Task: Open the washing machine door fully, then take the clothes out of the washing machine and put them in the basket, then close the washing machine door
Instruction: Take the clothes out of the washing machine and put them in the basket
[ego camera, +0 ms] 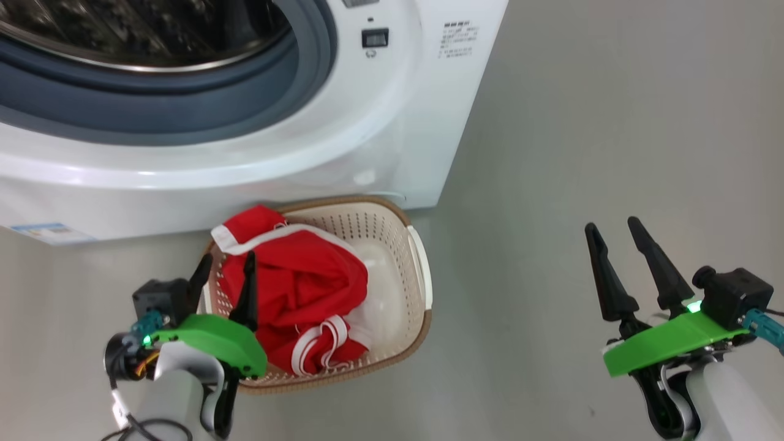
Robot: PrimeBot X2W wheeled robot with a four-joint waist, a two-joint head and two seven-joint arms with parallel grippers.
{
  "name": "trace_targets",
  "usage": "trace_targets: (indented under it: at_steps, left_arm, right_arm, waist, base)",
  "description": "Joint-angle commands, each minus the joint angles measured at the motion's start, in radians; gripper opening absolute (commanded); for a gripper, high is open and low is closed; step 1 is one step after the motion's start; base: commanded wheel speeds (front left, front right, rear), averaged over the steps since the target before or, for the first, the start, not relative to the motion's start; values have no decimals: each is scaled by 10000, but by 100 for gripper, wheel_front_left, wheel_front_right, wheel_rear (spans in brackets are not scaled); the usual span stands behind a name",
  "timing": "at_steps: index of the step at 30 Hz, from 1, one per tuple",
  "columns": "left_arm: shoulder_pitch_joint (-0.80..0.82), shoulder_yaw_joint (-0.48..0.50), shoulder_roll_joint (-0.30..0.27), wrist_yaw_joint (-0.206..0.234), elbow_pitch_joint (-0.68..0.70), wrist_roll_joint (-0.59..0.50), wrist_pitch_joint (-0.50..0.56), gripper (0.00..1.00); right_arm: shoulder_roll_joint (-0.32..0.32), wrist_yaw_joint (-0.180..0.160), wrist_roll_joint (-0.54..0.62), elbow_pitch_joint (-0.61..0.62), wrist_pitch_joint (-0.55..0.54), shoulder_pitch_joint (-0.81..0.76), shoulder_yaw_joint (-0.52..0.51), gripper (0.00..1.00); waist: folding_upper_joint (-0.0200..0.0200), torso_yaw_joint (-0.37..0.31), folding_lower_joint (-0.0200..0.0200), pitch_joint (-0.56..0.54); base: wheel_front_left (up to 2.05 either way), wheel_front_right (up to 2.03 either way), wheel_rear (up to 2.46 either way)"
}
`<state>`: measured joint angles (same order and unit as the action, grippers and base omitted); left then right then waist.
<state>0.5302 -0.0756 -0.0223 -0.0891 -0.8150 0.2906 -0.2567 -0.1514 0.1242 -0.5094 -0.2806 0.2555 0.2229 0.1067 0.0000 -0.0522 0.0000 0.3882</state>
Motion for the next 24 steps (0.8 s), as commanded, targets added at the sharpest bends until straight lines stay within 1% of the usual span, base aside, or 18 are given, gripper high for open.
trace_targets:
  at_steps: [1, 14, 24]
  left_arm:
    - [-413, 409, -282, -65, 445, -232, -51, 100]
    - [-2164, 1061, -280, -314, 2809, -837, -51, 100]
    - [-3581, 1488, -280, -357, 4316, -977, -51, 100]
  right_arm:
    - [-134, 65, -120, 155, 63, -265, 194, 100]
    - [-339, 65, -181, 25, 63, -1095, 201, 100]
    - [-409, 65, -227, 73, 63, -1868, -5, 100]
  waist:
    - [0, 146, 0, -634]
    - [0, 264, 0, -2014]
    - [0, 349, 0, -2630]
  base:
    - [0, 0, 0]
    - [0, 0, 0]
    - [0, 0, 0]
